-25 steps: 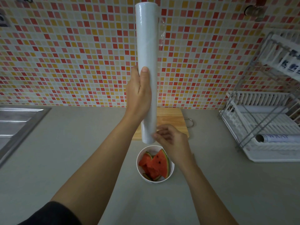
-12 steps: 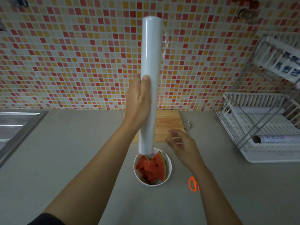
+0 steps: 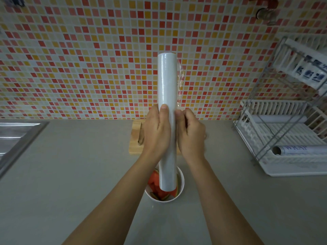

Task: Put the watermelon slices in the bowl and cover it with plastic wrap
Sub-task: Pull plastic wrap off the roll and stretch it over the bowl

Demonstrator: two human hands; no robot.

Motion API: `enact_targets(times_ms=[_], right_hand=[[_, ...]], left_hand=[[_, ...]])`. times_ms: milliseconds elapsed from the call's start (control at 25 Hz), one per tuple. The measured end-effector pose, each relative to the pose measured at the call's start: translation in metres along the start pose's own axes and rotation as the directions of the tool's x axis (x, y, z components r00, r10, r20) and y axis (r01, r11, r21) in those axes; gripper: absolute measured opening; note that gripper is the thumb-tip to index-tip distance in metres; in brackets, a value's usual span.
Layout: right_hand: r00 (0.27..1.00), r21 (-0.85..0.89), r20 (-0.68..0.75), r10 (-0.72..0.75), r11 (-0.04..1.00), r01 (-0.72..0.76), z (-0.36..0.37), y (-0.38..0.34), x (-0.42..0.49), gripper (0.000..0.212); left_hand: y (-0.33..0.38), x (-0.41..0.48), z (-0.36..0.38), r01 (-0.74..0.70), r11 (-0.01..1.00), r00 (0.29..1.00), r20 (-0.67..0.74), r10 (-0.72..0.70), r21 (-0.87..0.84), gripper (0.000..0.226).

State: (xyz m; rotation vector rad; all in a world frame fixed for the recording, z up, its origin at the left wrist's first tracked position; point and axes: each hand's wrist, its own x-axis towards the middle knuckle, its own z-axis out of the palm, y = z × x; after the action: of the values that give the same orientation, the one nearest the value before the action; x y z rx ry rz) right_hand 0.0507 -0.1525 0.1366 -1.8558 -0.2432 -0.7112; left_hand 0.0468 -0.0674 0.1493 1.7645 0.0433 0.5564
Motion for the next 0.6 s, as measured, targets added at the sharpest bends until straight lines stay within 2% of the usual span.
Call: enact_targets(times_ms=[200, 280, 360, 480, 600], right_hand=[[0.998, -0.107, -0.054, 0.044, 0.993, -0.05, -0.003, 0.007, 0.0, 0.033], [0.988, -0.059, -0.073, 0.134, 0.989, -0.139, -0.006, 0.004, 0.0, 0.048], [0.985, -0.006, -0.056, 0.161, 0.987, -0.162, -0.009, -0.002, 0.006, 0.061], [0.991, 0.009, 0.027, 0.131, 0.991, -0.132, -0.008, -0.015, 0.022, 0.046], [0.999, -0.045, -0.007, 0.054, 0.998, -0.054, -0.003, -0.018, 0.034, 0.032]], left_hand=[[-0.002, -0.004, -0.001, -0.035, 0.999, 0.999, -0.004, 0.035, 0.029, 0.032], [-0.002, -0.003, -0.001, -0.036, 0.999, 0.999, -0.01, 0.036, 0.012, 0.031], [-0.003, -0.004, -0.001, -0.03, 1.0, 0.999, -0.016, 0.03, 0.0, 0.03], [-0.005, -0.008, 0.003, -0.021, 0.999, 1.0, 0.004, 0.022, -0.031, 0.035], [-0.004, -0.014, 0.006, -0.008, 0.999, 1.0, 0.011, 0.008, -0.047, 0.032]])
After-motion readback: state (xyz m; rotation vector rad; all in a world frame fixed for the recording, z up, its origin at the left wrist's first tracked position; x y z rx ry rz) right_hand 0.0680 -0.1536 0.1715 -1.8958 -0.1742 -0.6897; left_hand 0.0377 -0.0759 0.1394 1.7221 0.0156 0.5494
